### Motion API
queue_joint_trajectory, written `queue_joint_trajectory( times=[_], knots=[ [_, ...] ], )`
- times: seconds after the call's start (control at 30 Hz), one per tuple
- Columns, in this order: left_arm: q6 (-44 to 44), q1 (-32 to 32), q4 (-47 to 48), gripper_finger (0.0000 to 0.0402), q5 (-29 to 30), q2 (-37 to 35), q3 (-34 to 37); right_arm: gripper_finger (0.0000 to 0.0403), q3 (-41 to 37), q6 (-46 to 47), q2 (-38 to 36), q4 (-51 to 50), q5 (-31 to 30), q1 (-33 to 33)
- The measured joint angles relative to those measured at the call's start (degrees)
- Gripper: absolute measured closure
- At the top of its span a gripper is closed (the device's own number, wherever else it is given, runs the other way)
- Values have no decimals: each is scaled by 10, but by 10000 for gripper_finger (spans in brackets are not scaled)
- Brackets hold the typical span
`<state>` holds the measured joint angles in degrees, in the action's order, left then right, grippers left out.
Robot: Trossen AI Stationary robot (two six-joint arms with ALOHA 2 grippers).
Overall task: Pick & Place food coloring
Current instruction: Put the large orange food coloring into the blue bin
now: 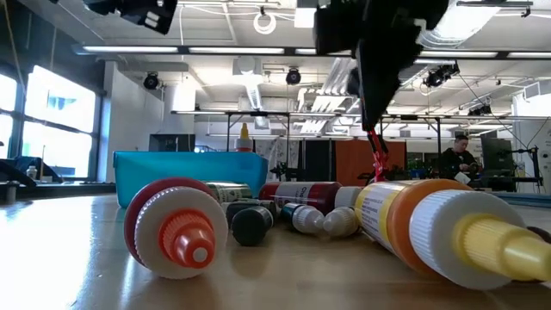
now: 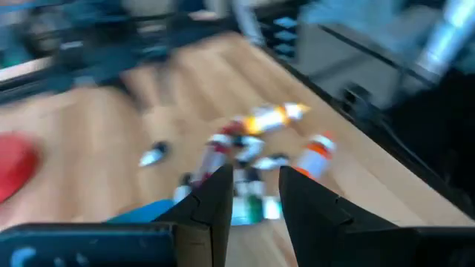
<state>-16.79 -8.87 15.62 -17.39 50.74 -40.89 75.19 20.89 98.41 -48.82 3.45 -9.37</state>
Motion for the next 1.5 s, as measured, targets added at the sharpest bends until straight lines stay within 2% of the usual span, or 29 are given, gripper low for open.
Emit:
queue_joint_trajectory(
  times=[0.07,0.17,0.33,0.43,0.6,0.83,1.0,1.23,1.5],
  knots=[
    [-38,-21,-2,294,-4,33,-8,259,-51,27,-35,42,-5,-1],
    [-57,-52,-15,294,3,77,-13,259,-130,65,-86,115,-63,-12],
    [-38,-89,-81,294,9,158,-15,259,-255,126,-167,273,-183,-41],
    [0,-100,-131,293,45,208,-16,258,-321,121,-202,373,-232,-62],
    [30,-99,-111,278,57,278,-61,258,-390,105,-250,504,-234,-69],
    [16,-100,-66,222,-3,352,-144,258,-421,92,-282,577,-231,-72],
    [0,-118,-56,186,-8,394,-186,258,-421,59,-283,585,-251,-72],
    [-8,-182,-39,179,50,458,-234,258,-421,58,-283,587,-256,-72],
    [30,-228,-11,179,120,542,-314,258,-421,57,-283,598,-256,-72]
  ],
)
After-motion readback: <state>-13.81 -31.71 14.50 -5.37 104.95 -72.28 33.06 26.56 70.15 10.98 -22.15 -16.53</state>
